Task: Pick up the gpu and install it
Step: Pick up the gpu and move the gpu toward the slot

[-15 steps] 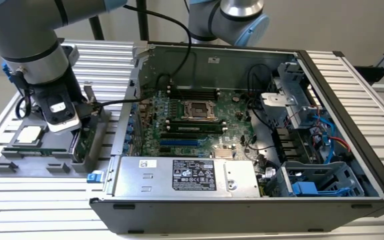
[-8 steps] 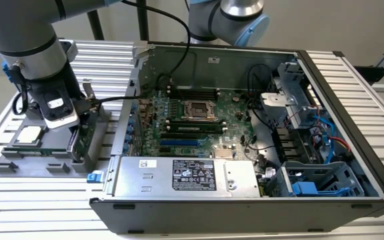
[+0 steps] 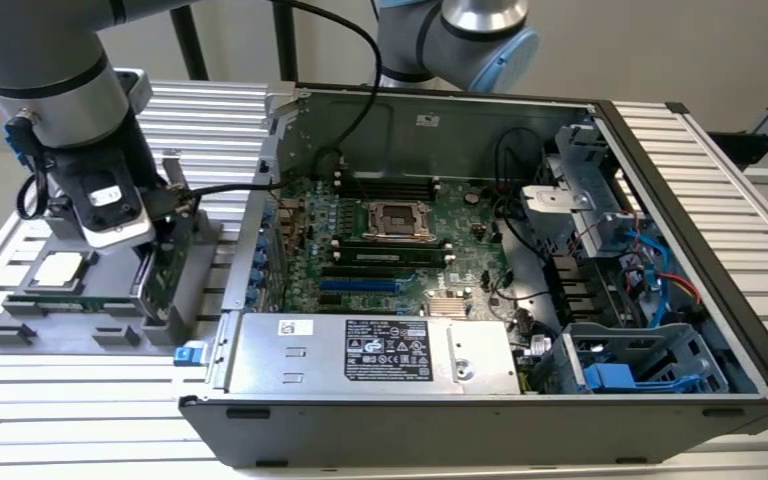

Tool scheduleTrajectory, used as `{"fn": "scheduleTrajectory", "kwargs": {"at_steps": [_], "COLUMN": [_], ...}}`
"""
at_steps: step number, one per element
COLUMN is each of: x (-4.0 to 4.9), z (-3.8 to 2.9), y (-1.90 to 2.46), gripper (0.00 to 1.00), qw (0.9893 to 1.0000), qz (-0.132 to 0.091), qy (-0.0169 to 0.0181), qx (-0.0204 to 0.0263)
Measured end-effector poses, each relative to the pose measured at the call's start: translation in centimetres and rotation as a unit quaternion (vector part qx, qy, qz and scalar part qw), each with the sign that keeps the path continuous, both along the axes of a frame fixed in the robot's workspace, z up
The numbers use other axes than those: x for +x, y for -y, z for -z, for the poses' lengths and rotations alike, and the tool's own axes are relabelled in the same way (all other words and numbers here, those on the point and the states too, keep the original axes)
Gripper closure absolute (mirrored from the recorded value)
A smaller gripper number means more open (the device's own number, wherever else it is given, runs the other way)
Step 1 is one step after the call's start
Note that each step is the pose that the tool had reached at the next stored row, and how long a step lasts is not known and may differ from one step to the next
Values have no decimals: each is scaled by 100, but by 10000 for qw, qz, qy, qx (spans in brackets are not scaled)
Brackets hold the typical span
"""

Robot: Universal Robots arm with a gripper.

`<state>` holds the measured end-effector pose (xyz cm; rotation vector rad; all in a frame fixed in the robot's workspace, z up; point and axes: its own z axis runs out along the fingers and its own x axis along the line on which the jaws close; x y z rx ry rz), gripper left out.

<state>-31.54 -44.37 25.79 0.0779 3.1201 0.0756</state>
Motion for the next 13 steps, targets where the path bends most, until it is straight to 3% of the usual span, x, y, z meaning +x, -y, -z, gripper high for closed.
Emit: {"fn": "scheduleTrajectory", "kwargs": {"at_steps": [13], "x": [0], "z": [-149], "y": [0], "gripper": [100], "qw": [10000], "qz": [0], "qy": [-1], "qx": [-1]}}
